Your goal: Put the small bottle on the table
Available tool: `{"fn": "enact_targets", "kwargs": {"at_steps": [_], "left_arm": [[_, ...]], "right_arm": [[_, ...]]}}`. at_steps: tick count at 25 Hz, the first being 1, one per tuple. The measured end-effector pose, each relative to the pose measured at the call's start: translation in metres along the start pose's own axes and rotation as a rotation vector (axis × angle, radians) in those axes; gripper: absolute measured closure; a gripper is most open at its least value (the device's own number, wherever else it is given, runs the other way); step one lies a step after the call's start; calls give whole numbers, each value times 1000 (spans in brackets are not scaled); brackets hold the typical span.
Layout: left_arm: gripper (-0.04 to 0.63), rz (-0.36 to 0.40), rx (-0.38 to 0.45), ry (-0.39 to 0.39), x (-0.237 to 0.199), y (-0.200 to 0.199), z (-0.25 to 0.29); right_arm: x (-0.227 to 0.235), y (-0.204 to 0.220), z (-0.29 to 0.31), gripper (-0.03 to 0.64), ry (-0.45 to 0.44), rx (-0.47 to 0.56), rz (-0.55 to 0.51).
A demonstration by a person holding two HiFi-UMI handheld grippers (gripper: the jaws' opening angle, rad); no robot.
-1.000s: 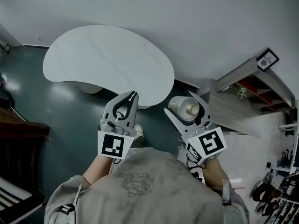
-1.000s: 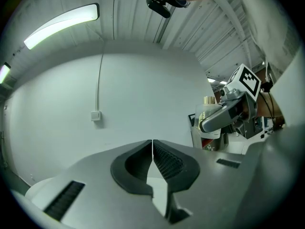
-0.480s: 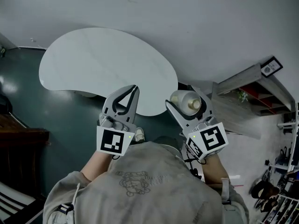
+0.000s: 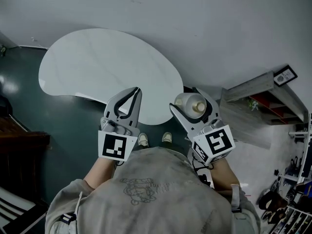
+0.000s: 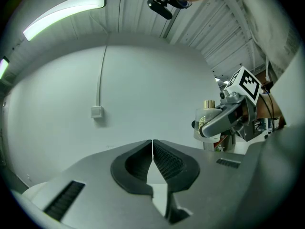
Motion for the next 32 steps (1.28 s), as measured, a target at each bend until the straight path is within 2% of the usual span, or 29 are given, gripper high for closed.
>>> {"fn": "enact_targets", "kwargs": {"at_steps": [9, 20, 25, 32], "left_arm": [[574, 0, -17, -42, 1, 6, 39], [574, 31, -16, -61, -14, 19, 100], [574, 0, -20, -71, -21, 41, 125], [574, 4, -62, -58, -24, 84, 156]], "right_arm": [[39, 12, 23, 278, -27, -42, 7], [82, 35, 81, 278, -26, -72, -4], [95, 60, 112, 278, -27, -97, -5], [102, 109, 148, 278, -31, -143, -34]]}}
Point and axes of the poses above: the fingertips, and each gripper's own axes: z forward along the fingers, x to its right, y out of its underside, the point moved 3 cm from there along -z, backward along the fingers, and after that the axes turned 8 degrees about y, right-handed, at the moved point
